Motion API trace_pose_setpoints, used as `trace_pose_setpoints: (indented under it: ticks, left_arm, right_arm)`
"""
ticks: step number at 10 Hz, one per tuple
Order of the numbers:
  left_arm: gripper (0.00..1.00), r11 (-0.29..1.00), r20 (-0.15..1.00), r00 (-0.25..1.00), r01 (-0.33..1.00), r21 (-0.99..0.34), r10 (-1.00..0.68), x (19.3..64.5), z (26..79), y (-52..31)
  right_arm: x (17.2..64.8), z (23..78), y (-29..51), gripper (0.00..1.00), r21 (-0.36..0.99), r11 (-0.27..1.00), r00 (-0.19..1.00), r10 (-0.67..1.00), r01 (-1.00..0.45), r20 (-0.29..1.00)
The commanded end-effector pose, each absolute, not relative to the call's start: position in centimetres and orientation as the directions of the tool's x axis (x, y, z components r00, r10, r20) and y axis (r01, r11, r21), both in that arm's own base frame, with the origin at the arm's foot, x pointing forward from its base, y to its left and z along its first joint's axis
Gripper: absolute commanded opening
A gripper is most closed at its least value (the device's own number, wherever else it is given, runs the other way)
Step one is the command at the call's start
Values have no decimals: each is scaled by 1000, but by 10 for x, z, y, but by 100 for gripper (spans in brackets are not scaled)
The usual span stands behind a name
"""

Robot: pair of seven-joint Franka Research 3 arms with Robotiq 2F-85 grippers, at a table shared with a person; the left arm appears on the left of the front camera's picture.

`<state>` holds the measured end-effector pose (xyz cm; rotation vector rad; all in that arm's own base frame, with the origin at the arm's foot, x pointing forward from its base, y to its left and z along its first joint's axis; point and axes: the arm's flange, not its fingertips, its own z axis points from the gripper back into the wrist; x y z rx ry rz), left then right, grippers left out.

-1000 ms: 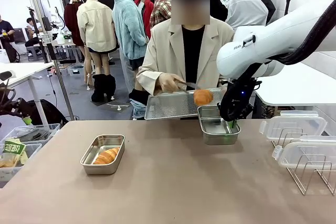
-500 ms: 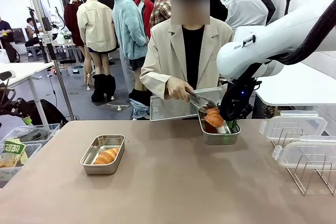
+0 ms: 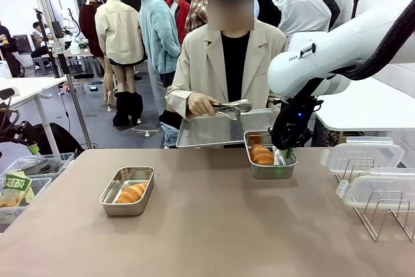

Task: Place the bread in airtight containers.
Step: Once an object is inside an Airtight Container , place the container in the center of the table.

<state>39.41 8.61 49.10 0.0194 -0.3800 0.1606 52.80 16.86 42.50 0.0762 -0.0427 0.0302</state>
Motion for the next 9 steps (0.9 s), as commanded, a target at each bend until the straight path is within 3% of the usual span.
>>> trace_pose_setpoints:
  ticks: [1, 9]
  left_arm:
    - [100, 987, 368, 917, -160, -12, 153, 394, 492, 86]
    - [100, 987, 368, 917, -160, -12, 153, 394, 492, 86]
  right_arm:
    - [526, 425, 168, 0, 79, 996, 998, 25, -30, 65]
    - [526, 425, 168, 0, 79, 996, 998, 25, -30, 65]
